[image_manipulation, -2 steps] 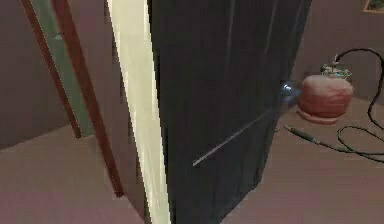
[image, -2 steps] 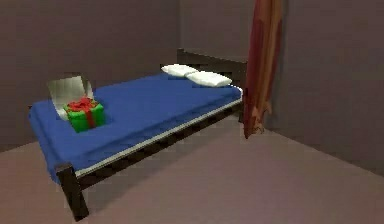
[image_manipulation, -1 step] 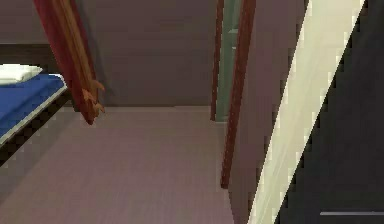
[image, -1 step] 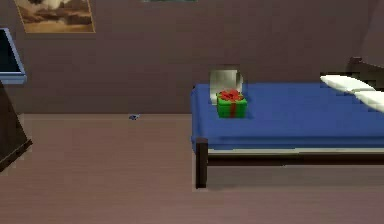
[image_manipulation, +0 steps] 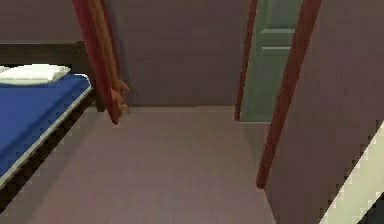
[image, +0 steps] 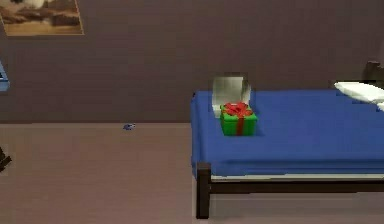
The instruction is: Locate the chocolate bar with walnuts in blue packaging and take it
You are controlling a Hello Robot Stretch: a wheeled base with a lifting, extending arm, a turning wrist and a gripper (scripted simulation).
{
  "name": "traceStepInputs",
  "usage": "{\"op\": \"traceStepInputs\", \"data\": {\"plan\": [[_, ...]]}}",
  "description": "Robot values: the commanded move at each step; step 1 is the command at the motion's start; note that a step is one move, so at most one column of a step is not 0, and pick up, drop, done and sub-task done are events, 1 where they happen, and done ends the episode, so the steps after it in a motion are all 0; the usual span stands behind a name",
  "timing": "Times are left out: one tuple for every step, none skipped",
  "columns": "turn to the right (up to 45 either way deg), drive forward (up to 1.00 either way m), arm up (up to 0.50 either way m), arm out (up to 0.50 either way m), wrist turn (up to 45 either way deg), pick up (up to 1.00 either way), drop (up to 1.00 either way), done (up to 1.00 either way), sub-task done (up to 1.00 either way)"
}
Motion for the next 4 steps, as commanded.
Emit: {"op": "traceStepInputs", "data": {"plan": [[45.0,0.0,0.0,0.0,0.0,0.0,0.0,0.0,0.0],[42.0,0.0,0.0,0.0,0.0,0.0,0.0,0.0,0.0],[0.0,0.1,0.0,0.0,0.0,0.0,0.0,0.0,0.0],[21.0,0.0,0.0,0.0,0.0,0.0,0.0,0.0,0.0]]}}
